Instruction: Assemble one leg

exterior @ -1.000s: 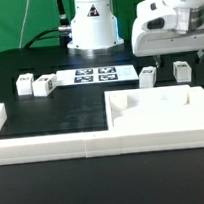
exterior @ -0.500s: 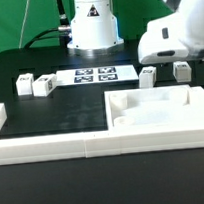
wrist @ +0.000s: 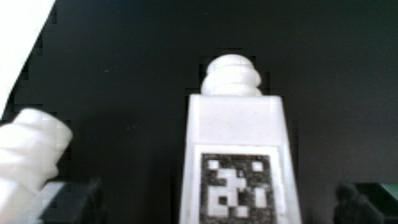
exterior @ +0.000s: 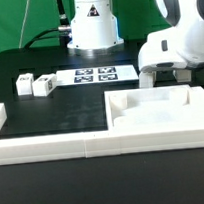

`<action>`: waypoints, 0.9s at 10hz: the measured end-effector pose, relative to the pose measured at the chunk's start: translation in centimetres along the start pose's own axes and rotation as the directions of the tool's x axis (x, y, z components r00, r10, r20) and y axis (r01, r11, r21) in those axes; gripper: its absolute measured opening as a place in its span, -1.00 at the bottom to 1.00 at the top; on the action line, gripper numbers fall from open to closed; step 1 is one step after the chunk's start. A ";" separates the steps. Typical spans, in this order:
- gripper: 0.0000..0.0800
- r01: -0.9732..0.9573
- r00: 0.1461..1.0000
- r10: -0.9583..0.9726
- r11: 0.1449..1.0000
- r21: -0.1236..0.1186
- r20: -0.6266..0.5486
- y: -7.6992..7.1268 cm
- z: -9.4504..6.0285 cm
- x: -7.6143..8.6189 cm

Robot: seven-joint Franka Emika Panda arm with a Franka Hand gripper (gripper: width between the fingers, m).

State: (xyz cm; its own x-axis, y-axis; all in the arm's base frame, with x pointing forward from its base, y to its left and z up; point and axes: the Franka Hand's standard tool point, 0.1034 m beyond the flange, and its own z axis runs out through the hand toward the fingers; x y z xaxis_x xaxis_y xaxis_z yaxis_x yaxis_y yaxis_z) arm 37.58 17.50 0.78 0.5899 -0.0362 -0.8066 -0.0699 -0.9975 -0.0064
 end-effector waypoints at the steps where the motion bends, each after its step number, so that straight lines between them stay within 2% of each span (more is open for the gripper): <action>1: 0.62 -0.002 1.000 0.002 1.000 0.000 0.003 0.1 0.1 0.0; 2: 0.62 -0.003 1.000 0.003 1.000 0.000 0.003 0.2 0.1 0.0; 4: -0.03 -0.003 1.000 0.003 1.000 0.000 0.003 0.1 0.1 0.0; 5: -0.28 -0.003 1.000 0.003 1.000 0.000 0.003 0.1 0.1 0.0; 9: -0.28 -0.003 1.000 0.003 1.000 0.000 0.003 0.1 0.1 0.0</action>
Offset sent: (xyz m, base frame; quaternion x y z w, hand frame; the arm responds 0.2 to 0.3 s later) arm 0.0000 0.0000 0.0000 0.0000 0.0000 0.0000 1.0000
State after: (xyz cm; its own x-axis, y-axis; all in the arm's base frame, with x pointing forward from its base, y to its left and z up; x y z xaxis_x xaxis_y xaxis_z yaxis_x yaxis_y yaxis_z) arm 37.48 17.36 0.66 0.5873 -0.0386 -0.8085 -0.0714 -0.9974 -0.0043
